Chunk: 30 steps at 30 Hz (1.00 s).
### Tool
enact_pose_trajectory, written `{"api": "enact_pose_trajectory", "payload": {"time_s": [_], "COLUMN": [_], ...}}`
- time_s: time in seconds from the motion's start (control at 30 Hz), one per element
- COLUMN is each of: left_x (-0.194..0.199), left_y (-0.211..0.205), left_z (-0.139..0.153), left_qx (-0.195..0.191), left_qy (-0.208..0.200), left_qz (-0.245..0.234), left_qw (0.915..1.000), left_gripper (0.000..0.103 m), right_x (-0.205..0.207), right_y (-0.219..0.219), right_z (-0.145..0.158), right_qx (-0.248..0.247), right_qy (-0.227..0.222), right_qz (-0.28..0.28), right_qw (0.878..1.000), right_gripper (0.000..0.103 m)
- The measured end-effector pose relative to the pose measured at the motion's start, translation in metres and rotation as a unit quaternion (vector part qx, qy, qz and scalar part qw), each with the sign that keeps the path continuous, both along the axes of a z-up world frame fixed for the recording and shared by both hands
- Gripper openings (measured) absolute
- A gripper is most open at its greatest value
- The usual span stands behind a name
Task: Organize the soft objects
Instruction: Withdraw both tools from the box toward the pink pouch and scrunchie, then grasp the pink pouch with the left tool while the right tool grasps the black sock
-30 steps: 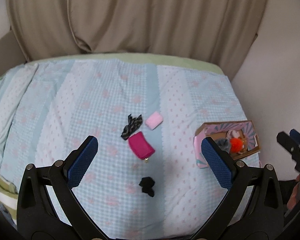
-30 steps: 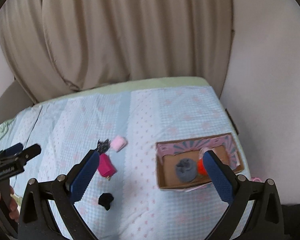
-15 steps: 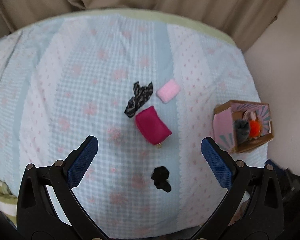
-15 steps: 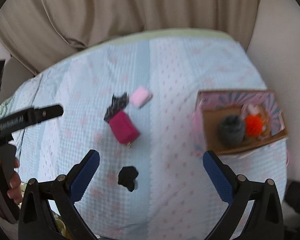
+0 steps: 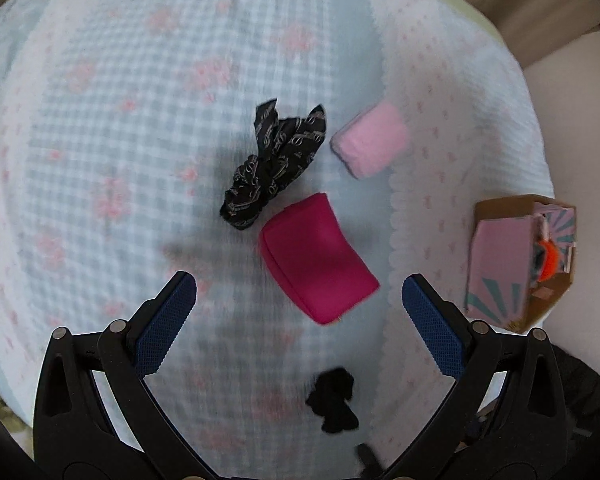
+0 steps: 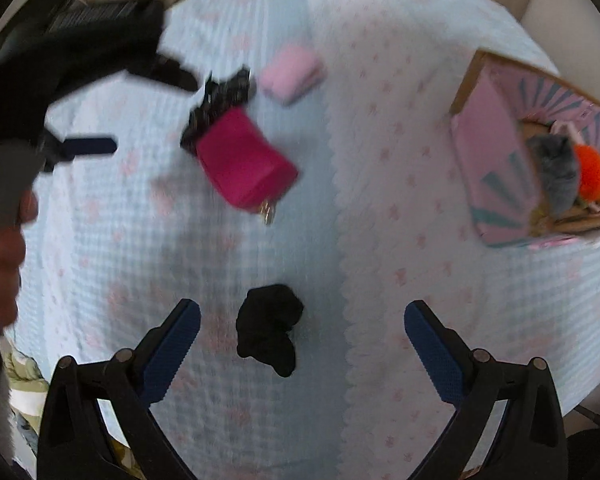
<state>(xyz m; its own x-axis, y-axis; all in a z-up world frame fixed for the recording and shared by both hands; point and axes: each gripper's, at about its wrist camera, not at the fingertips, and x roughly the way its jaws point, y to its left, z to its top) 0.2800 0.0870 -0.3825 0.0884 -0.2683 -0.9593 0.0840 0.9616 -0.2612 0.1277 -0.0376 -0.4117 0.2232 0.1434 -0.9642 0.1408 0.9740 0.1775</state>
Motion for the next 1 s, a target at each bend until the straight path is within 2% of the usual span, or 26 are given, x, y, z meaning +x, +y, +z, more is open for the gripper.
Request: {"api": "enact_pose_trajectory", "payload": {"time_s": [0.13, 0.3, 0.4, 0.43, 0.5, 0.57, 0.7, 0.77, 0.9, 1.0], "left_x": [0.012, 0.017, 0.018, 0.018, 0.019, 0.02, 0.021, 0.021, 0.017, 0.014], "left_y": [-0.007, -0.018, -0.025, -0.026, -0.029, -0.033, -0.038, -0.04, -0.04, -0.03], "left_z": [-0.034, -0.073, -0.094, -0.097, -0.104, -0.11, -0.118, -0.12, -0.119, -0.116], "left_qx": [0.002, -0.013, -0.015, -0.016, -0.018, -0.018, -0.015, -0.011, -0.013, -0.017], "left_qy": [0.021, 0.051, 0.067, 0.069, 0.071, 0.073, 0.071, 0.067, 0.057, 0.052], "left_qz": [-0.002, 0.003, 0.009, 0.012, 0.017, 0.018, 0.015, 0.016, 0.023, 0.029], "left_qw": [0.9998, 0.9986, 0.9976, 0.9974, 0.9972, 0.997, 0.9972, 0.9976, 0.998, 0.9981], "left_gripper": [0.102, 0.102, 0.099, 0.098, 0.088, 0.082, 0.075, 0.071, 0.061, 0.056], "right_x": [0.001, -0.008, -0.012, -0.012, -0.012, -0.011, -0.009, -0.01, -0.014, -0.016], "right_y": [0.015, 0.04, 0.051, 0.053, 0.056, 0.057, 0.055, 0.055, 0.048, 0.042], "right_z": [-0.032, -0.058, -0.068, -0.07, -0.075, -0.079, -0.09, -0.09, -0.086, -0.085], "right_qx": [0.003, -0.024, -0.028, -0.029, -0.028, -0.026, -0.026, -0.034, -0.048, -0.045], "right_qy": [0.023, 0.014, 0.014, 0.015, 0.016, 0.017, 0.026, 0.022, 0.009, 0.005], "right_qz": [0.01, 0.048, 0.067, 0.07, 0.075, 0.075, 0.071, 0.071, 0.07, 0.066], "right_qw": [1.0, 0.998, 0.997, 0.997, 0.997, 0.997, 0.997, 0.997, 0.996, 0.997], "right_gripper": [0.094, 0.094, 0.084, 0.082, 0.078, 0.074, 0.063, 0.057, 0.034, 0.029]}}
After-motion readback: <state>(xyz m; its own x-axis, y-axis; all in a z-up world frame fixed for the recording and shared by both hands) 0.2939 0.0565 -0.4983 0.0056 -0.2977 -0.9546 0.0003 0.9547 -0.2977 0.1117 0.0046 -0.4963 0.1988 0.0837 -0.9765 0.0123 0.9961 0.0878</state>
